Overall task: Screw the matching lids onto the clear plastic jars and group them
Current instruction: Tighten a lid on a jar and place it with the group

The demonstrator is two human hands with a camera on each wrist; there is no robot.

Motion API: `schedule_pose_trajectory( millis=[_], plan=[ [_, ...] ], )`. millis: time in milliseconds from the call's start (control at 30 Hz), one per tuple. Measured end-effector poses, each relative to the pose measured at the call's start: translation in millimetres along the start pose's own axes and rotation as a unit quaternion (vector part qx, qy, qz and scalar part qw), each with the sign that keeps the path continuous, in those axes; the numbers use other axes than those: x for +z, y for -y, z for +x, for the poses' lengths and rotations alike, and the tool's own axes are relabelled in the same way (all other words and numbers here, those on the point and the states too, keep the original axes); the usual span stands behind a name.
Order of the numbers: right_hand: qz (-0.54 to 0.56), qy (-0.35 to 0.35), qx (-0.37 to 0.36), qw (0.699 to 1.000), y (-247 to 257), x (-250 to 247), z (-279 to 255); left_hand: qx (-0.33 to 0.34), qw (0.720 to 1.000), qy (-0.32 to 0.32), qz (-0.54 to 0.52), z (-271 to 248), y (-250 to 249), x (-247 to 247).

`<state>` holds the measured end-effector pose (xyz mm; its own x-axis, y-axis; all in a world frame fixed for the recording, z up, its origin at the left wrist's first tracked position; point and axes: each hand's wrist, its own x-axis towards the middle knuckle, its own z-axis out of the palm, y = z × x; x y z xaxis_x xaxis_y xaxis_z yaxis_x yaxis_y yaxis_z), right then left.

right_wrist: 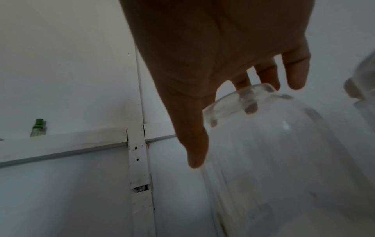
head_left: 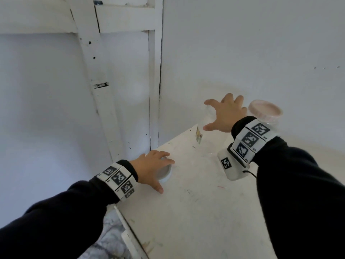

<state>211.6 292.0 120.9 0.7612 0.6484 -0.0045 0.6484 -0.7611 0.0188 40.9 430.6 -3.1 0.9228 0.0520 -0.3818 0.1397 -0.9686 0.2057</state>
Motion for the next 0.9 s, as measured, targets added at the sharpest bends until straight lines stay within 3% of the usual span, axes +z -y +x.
schedule_pose_trajectory(
  millis=[133,533,733,900],
  plan=[
    [0.020,0.006,-0.027,0.999,6,4,-13,-0.010,0.999,-0.013,-0.029,-6,-1,-1],
    [0.028,-0.118,-0.087,0.989,12,6,-72,-0.028,0.982,-0.163,-0.091,-28,11,-21],
    [0.106,-0.140,-0.059,0.983,0,10,-117,-0.024,0.964,-0.226,-0.140,-33,20,-30],
    [0.182,-0.163,0.018,0.970,-16,18,-155,0.005,0.953,-0.262,-0.151,-29,17,-38]
  ],
)
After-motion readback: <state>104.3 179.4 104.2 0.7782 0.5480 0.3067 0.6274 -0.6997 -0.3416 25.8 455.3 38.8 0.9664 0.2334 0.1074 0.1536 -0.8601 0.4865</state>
